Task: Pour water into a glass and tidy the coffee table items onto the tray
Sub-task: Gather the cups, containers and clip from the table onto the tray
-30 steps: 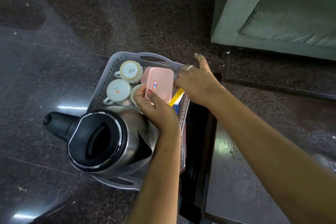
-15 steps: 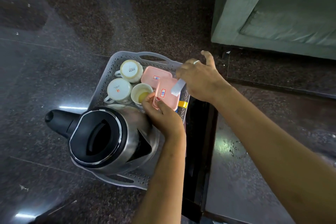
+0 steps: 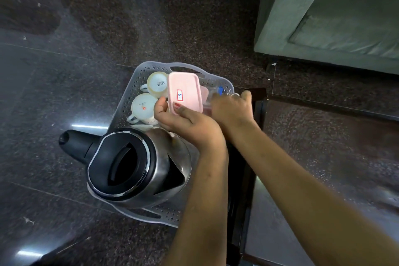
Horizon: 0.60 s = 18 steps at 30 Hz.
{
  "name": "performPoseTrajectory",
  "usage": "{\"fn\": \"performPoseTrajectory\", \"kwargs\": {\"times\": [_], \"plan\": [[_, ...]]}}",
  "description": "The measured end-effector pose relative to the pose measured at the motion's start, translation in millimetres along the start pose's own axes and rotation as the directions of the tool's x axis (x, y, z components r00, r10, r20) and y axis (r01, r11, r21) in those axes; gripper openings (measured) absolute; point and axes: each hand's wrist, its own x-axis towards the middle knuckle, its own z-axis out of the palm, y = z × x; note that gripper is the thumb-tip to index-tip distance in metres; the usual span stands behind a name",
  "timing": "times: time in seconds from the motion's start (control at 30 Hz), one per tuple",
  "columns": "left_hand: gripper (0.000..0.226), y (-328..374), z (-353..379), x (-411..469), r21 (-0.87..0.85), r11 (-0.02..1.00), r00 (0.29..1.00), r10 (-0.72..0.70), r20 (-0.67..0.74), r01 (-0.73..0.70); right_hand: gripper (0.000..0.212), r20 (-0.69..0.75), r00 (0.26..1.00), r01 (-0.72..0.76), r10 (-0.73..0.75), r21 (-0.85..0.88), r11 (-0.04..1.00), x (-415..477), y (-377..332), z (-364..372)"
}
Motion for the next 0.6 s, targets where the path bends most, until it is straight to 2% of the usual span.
{"fn": "performPoseTrajectory", "kwargs": {"times": [0.13, 0.23, 0.43, 0.5, 0.6], "plan": [[0.027, -6, -3, 7, -0.052, 0.998, 0.999, -0.019, 0.033, 0.021, 0.023, 0.065, 0.996, 0.066, -0.056, -0.159, 0.985, 0, -12, 10], [0.026, -9, -5, 9, -0.053, 0.998, 0.998, -0.027, 0.065, 0.03, 0.022, 0.103, 0.992, 0.085, -0.069, -0.167, 0.982, 0, -15, 11], [0.025, -18, -8, 7, -0.082, 0.992, 0.993, -0.085, 0.081, 0.091, 0.034, 0.1, 0.993, -0.031, 0.06, -0.273, 0.961, -2, 13, -27], [0.024, -25, -9, 4, -0.055, 0.989, 0.987, -0.132, 0.092, 0.137, 0.033, 0.127, 0.981, -0.118, 0.147, -0.213, 0.97, -1, 30, -48], [0.023, -39, -13, -2, 0.039, 0.968, 0.955, -0.251, 0.161, 0.248, 0.032, 0.123, 0.967, -0.23, 0.225, 0.029, 0.973, 1, 44, -67]]}}
